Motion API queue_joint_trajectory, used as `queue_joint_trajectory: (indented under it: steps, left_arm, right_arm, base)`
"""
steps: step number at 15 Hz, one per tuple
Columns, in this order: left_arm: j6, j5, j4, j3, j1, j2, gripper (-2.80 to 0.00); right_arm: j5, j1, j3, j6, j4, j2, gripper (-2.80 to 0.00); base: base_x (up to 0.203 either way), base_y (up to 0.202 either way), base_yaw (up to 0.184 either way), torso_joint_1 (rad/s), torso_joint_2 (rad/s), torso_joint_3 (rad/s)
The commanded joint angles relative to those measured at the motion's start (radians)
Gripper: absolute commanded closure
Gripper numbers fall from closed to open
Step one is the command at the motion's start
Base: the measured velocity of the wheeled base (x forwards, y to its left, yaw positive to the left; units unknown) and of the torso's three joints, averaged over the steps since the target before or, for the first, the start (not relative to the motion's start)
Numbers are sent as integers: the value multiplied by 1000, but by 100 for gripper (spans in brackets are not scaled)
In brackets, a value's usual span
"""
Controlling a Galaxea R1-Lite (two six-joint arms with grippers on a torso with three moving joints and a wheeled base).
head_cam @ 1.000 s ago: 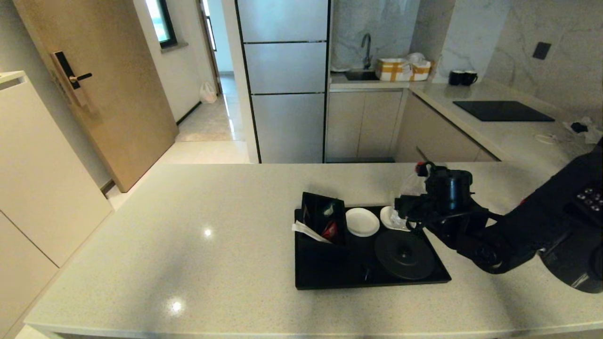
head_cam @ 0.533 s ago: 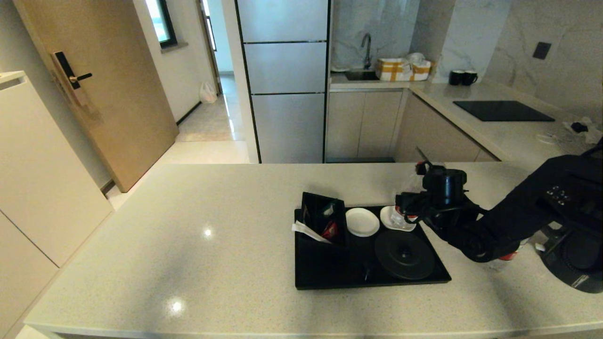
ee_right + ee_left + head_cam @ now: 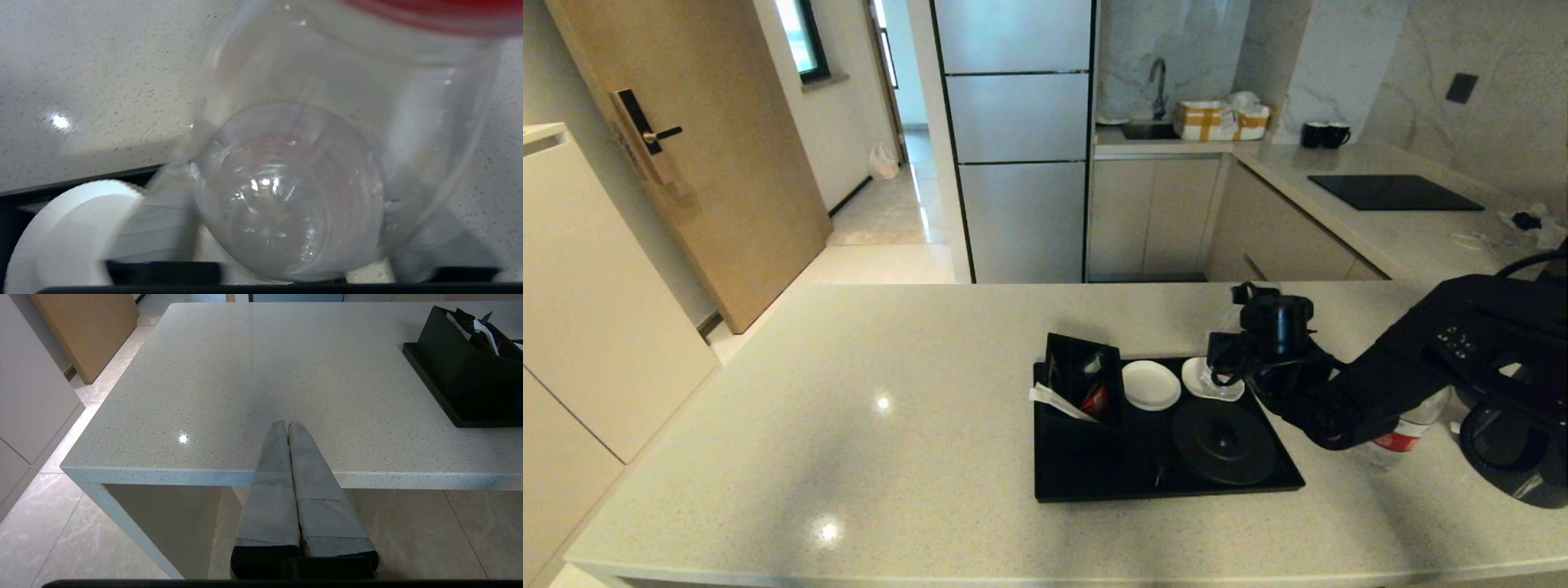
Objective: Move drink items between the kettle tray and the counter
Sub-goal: Pick up the bottled water
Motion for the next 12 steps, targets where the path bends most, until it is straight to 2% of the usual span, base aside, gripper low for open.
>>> queue_joint_trajectory:
  steps: [1, 8, 12]
  left_arm:
    - [1, 0, 2, 0, 0, 0, 0]
    - [1, 0, 0, 0, 0, 0, 0]
    - [1, 0, 0, 0, 0, 0, 0]
  right_arm:
    - [-2, 2, 6, 1, -1, -17, 0]
    - [-3, 13, 100, 5, 40, -187, 0]
    - [0, 59, 140, 28, 181, -421, 0]
  base:
    - [0, 0, 0, 0, 0, 0]
    - [0, 0, 0, 0, 0, 0]
    - [0, 0, 0, 0, 0, 0]
